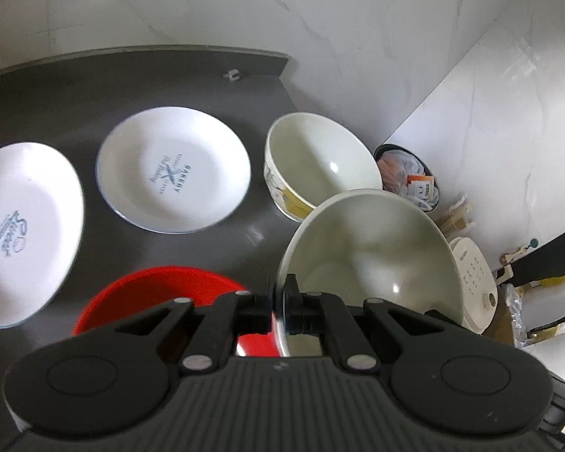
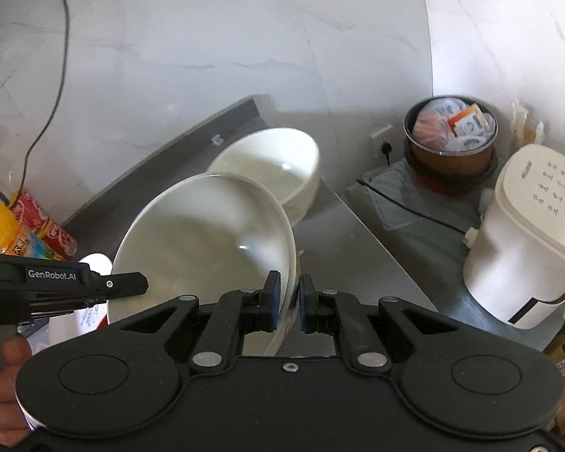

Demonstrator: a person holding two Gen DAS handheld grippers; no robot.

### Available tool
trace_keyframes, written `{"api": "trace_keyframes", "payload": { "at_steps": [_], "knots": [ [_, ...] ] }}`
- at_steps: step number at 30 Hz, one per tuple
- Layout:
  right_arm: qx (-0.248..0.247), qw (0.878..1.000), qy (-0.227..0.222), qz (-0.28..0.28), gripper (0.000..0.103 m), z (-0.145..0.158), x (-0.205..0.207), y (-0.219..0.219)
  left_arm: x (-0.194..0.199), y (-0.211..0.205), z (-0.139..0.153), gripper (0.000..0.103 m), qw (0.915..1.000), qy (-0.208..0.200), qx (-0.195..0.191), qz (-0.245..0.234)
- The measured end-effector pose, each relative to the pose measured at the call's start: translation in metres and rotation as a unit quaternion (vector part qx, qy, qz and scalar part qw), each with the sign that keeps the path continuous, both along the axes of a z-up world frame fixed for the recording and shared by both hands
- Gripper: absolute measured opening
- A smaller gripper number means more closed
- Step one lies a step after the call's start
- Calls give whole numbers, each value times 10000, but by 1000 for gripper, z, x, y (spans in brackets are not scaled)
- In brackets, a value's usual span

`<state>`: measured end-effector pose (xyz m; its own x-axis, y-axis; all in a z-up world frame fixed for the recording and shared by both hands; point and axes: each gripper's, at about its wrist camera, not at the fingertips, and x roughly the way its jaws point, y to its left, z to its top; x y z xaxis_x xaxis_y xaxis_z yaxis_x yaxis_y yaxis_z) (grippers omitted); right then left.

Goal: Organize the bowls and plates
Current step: 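Lift the large white bowl with the right tool over the red bowl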

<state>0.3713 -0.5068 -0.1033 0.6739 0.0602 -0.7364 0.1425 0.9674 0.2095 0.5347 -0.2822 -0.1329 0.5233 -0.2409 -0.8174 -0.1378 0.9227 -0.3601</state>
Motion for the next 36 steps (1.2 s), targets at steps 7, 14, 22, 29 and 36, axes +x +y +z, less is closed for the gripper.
{"api": "trace_keyframes", "payload": {
  "at_steps": [7,14,22,29,36],
  "knots": [
    [-29,9998,-167,40,9,15,-10,25,-17,24,19,4,9998,-167,-57,38],
    [20,9999,-88,88,9,13,-18,47,-33,45,23,5,9999,-135,-61,83],
    [4,9997,78,229,9,4,-22,76,-46,71,14,4,9998,18,-10,201],
    [-59,9991,240,355,9,-5,-22,95,-57,88,2,4,9993,209,42,315],
    [-162,9981,372,456,9,-14,-20,106,-61,95,-12,4,9981,469,114,378]
  ]
}}
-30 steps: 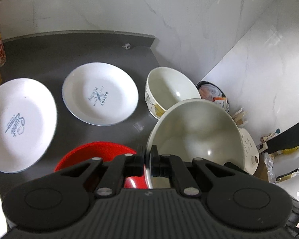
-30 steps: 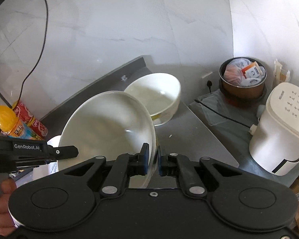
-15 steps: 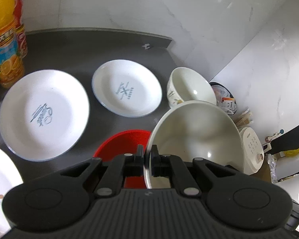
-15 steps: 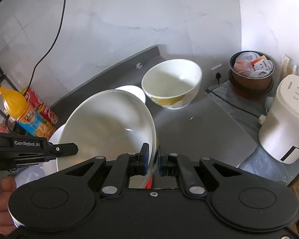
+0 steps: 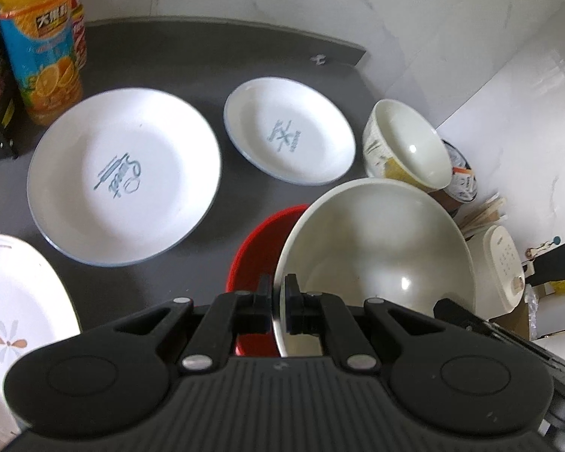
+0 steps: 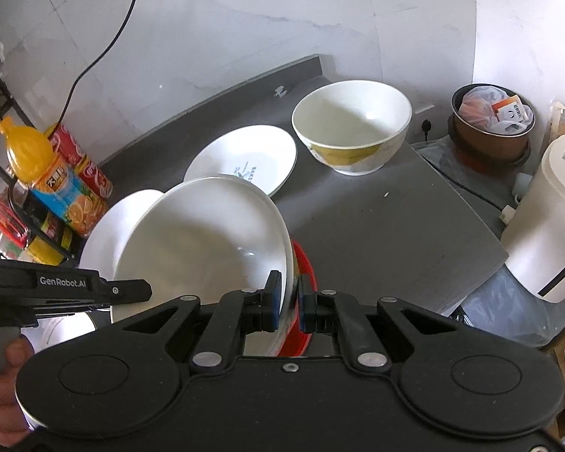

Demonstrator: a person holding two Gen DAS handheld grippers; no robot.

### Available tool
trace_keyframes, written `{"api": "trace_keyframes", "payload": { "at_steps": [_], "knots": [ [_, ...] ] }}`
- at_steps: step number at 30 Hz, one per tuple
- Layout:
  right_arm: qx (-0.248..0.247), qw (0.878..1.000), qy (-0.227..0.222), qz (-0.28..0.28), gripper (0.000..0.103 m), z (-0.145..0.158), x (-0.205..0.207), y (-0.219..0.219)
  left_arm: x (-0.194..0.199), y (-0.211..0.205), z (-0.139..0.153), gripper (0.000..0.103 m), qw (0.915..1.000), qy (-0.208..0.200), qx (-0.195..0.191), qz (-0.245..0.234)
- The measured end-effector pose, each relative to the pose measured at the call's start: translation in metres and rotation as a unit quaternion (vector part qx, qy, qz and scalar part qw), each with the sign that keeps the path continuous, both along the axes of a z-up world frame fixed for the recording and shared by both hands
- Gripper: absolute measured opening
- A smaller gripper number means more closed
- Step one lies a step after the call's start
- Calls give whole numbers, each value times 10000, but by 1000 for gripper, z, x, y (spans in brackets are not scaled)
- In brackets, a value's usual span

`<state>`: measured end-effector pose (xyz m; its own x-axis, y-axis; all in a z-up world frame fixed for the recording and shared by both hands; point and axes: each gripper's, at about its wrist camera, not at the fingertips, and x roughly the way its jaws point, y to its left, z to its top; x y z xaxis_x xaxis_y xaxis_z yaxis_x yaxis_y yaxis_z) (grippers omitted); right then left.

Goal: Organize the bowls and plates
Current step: 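Lift the large white bowl with the right tool over the red bowl, then lower the white bowl into the red bowl and open the right tool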

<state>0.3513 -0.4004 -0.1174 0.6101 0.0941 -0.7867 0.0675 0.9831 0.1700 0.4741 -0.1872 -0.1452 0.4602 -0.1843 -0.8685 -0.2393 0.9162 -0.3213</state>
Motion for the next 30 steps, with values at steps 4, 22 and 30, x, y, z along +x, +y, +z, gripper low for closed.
{"api": "trace_keyframes", "payload": {
  "at_steps": [4,22,30],
  "knots": [
    [-51,9999,70,53,9,-5,3,2,-1,1,-8,4,9999,122,30,28],
    [-308,9989,153,306,8,-17,14,3,2,-7,-30,5,9986,487,217,77],
    [-315,9988,159,338,8,-18,15,4,5,-6,-20,18,9986,482,166,127]
  ]
}}
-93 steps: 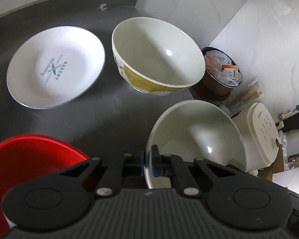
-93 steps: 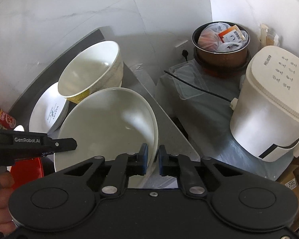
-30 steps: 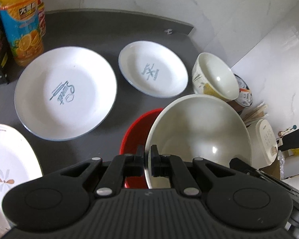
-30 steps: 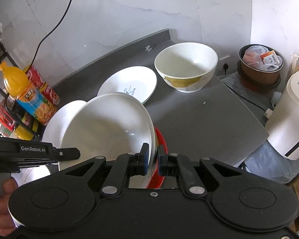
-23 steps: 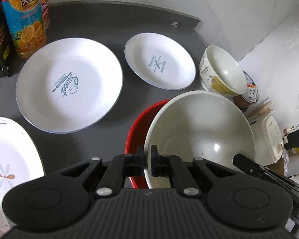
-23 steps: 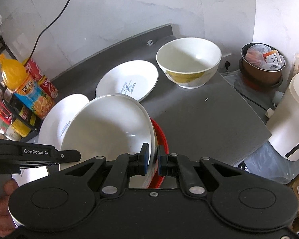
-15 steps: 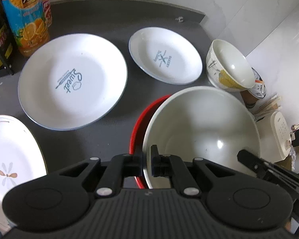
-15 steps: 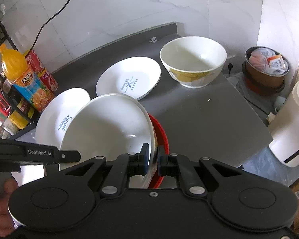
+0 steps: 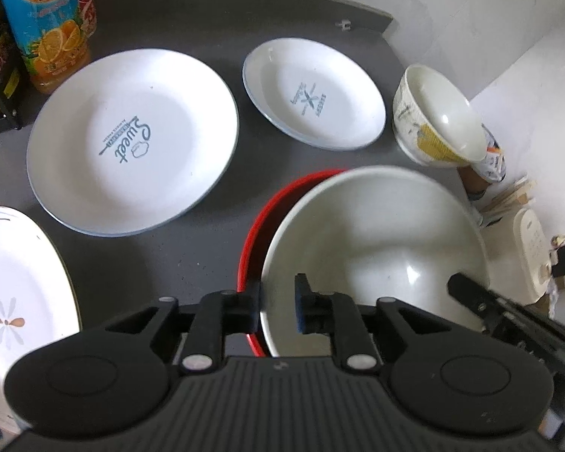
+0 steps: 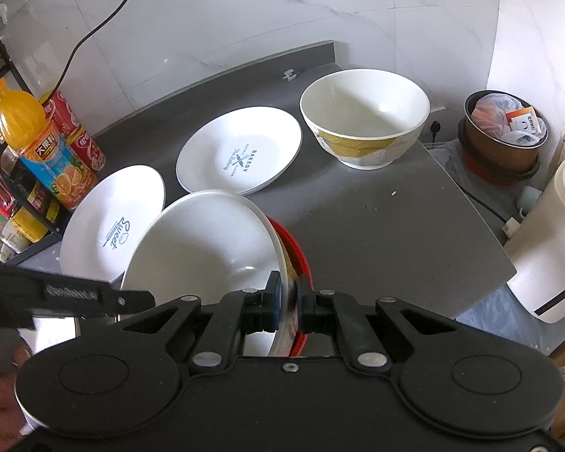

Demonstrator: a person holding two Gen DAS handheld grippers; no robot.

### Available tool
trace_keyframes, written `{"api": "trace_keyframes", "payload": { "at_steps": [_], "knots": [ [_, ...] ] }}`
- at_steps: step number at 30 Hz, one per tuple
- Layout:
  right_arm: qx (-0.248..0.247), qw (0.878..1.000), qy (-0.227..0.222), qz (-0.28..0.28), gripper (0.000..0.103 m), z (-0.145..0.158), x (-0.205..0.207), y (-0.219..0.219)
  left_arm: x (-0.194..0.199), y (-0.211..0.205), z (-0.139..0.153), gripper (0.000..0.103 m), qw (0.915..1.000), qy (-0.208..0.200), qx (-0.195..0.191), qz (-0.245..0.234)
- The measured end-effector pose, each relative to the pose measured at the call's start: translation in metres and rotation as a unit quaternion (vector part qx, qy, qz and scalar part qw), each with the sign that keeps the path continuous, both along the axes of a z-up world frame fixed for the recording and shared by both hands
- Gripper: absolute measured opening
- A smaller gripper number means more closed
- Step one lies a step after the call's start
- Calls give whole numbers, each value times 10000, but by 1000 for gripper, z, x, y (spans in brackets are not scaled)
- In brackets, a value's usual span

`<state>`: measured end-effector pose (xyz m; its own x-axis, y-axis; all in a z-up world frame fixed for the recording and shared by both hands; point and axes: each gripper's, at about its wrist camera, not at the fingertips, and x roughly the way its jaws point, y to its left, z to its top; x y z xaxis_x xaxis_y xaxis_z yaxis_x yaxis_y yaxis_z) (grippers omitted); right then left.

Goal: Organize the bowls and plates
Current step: 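Lower the white bowl into the red bowl and open the right tool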

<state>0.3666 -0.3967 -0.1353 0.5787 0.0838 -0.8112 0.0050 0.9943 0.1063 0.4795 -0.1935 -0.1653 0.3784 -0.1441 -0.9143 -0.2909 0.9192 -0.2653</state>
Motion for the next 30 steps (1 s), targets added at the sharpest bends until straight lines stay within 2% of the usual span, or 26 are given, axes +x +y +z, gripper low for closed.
{"api": "trace_keyframes", "payload": {
  "at_steps": [3,7,12,16,25,28,30],
  "knots": [
    [-49,10000,9,20,8,-1,2,1,-2,5,11,22,9999,-157,-43,45],
    [-278,9996,14,82,9,-2,6,9,-9,12,24,32,9990,-368,171,160],
    [-571,9982,36,176,11,-3,13,15,-13,23,26,33,9988,-354,167,289],
    [-579,9982,-30,119,18,1,15,14,-18,29,27,33,9986,-375,153,326],
    [-424,9989,-124,-153,18,8,10,17,-33,45,32,33,9983,-469,166,288],
    [-342,9988,-206,-266,28,14,4,20,-37,49,35,40,9983,-502,219,216],
    [-258,9988,-262,-336,42,18,0,22,-39,51,38,46,9979,-574,240,154]
  ]
}}
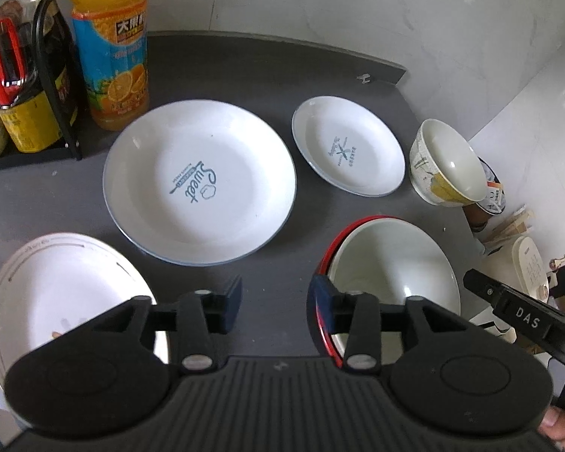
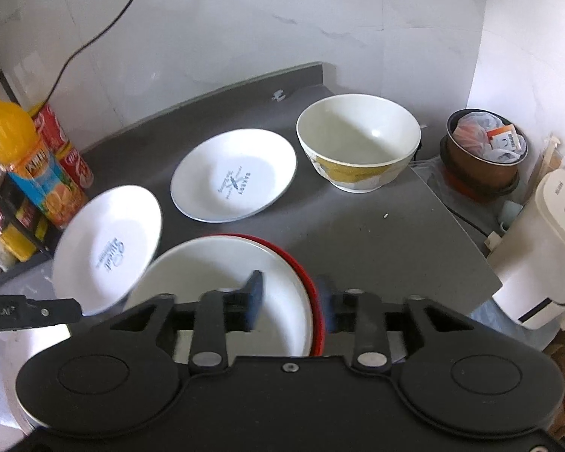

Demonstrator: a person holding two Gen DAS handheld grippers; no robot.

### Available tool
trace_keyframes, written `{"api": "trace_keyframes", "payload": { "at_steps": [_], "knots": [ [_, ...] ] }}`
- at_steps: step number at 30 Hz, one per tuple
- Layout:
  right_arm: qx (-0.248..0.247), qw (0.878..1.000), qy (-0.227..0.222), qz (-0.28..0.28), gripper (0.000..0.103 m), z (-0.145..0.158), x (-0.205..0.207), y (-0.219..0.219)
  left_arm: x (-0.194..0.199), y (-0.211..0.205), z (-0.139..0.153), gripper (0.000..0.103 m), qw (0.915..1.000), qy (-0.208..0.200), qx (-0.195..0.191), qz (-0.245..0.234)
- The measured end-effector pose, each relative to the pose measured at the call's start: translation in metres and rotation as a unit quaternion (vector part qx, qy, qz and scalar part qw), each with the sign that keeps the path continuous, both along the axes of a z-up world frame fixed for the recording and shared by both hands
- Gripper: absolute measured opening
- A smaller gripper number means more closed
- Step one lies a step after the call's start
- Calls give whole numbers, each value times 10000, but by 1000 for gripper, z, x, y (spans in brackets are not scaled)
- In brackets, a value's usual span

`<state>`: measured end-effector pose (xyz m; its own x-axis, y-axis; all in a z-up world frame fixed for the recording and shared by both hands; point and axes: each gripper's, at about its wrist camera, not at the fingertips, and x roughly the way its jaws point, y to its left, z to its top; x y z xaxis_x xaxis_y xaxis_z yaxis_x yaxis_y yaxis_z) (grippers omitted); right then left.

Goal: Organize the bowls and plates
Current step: 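Lower the white bowl into the red bowl and open the right tool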

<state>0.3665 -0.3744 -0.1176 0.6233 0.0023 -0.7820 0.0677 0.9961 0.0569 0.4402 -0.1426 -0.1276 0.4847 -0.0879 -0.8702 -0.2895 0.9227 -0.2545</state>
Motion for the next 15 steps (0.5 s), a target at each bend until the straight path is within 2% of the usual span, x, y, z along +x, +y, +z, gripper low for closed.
{"api": "trace_keyframes", "payload": {
  "at_steps": [4,7,9,11,15],
  "knots": [
    [64,9998,-133,-163,52,8,-11,5,-2,1,8,61,9995,-144,150,-226],
    [153,9991,-229,-331,63,14,-17,4,-2,2,14,69,9988,-252,148,-386],
    [193,9983,-322,-438,79,19,-21,1,0,1,18,72,9981,-329,139,-503],
    [177,9973,-444,-555,86,25,-24,-2,3,-3,21,73,9973,-382,161,-604],
    [226,9957,-594,-670,91,33,-24,-15,10,-11,26,75,9965,-432,115,-703]
  ]
}}
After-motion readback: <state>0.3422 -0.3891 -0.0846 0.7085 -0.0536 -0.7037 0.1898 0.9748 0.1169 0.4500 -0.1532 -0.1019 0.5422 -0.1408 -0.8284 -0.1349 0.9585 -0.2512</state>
